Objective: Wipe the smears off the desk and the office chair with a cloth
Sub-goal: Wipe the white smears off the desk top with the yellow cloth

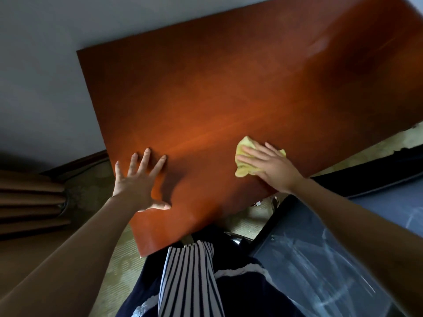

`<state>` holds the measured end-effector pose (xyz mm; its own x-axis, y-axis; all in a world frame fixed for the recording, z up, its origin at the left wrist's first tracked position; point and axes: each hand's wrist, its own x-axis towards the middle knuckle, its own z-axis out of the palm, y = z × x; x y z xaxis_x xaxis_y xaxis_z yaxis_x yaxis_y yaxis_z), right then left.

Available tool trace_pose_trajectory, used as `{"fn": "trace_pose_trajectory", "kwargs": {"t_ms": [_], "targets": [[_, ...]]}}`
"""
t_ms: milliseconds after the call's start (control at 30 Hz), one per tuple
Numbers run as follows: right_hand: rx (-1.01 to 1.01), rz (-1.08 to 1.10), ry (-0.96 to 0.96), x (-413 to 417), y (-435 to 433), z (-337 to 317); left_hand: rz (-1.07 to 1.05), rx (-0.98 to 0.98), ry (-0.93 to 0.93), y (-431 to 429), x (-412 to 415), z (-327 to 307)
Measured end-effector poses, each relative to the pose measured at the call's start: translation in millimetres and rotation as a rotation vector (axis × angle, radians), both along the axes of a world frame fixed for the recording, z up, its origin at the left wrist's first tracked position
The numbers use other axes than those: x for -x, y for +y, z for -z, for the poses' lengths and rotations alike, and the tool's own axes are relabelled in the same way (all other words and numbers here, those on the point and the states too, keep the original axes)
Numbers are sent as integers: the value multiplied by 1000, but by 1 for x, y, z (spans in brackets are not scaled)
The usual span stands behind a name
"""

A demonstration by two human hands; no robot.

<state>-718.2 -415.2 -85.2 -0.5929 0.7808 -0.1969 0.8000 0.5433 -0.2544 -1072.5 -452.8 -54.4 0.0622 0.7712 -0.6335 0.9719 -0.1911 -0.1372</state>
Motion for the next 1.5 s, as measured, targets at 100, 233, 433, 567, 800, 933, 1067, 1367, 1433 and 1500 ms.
{"fn": "trace_pose_trajectory", "kwargs": {"t_ms": [100, 233, 433, 567, 800, 933, 1067, 1367, 1433, 1500], "targets": [[26, 110, -2, -3, 43, -2, -5, -22, -11, -1, 1, 1], [17, 260, -19, 7, 101, 1, -20, -37, -2, -3, 0, 2], [42, 432, -64, 34, 166, -1, -13, -71, 6, -4, 0, 5], [46, 569, -110, 59, 172, 3, -34, -69, -30, -4, 1, 6], [28, 452, -108, 77, 122, 6, -2, -74, -46, -4, 1, 6], [19, 391, -114, 98, 73, 11, 21, -51, -97, -3, 6, 8], [12, 397, -96, 123, 29, 15, 157, -25, -129, 4, 21, 9], [31, 611, -50, 236, -79, 17, 401, 10, -393, 14, 95, -1], [38, 628, -58, 260, -104, 18, 416, 42, -420, 9, 105, -2], [51, 645, -72, 282, -127, 17, 429, 76, -427, 3, 112, -3]]}}
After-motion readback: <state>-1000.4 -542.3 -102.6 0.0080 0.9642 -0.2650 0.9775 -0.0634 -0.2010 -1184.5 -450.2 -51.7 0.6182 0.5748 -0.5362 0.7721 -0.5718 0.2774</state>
